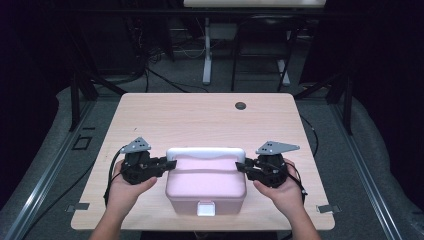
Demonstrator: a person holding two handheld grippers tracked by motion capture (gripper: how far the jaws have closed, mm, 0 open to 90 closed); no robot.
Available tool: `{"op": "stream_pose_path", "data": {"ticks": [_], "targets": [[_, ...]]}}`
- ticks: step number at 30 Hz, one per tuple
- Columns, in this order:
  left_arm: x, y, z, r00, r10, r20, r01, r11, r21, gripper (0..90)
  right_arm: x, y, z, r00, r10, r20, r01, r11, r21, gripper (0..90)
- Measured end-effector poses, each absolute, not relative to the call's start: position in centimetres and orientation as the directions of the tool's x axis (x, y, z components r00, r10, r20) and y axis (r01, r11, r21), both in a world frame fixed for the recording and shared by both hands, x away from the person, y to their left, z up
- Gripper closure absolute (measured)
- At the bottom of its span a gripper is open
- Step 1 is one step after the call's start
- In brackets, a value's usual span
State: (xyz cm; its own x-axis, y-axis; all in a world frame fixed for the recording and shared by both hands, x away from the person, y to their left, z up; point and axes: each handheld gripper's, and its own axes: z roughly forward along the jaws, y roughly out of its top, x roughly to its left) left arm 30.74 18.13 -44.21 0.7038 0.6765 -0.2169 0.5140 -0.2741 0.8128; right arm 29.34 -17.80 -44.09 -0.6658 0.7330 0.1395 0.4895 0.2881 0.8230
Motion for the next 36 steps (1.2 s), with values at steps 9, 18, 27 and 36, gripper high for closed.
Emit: {"op": "stream_pose_path", "data": {"ticks": [9,18,27,36], "targets": [[30.2,18.3,-44.0,0.710,0.674,-0.205,0.510,-0.291,0.809,73.6,29.1,-17.7,-44.0,-0.675,0.723,0.145,0.490,0.293,0.821,73.4],[30.0,18.6,-43.9,0.708,0.674,-0.209,0.517,-0.294,0.804,73.6,28.9,-17.5,-43.8,-0.683,0.714,0.155,0.500,0.302,0.812,73.6],[30.0,19.0,-43.3,0.711,0.668,-0.221,0.505,-0.266,0.821,73.7,28.8,-17.5,-43.4,-0.677,0.716,0.169,0.487,0.263,0.833,73.7],[29.9,19.1,-43.4,0.705,0.672,-0.224,0.509,-0.261,0.820,73.3,29.0,-17.5,-43.4,-0.675,0.713,0.188,0.493,0.247,0.834,73.8]]}}
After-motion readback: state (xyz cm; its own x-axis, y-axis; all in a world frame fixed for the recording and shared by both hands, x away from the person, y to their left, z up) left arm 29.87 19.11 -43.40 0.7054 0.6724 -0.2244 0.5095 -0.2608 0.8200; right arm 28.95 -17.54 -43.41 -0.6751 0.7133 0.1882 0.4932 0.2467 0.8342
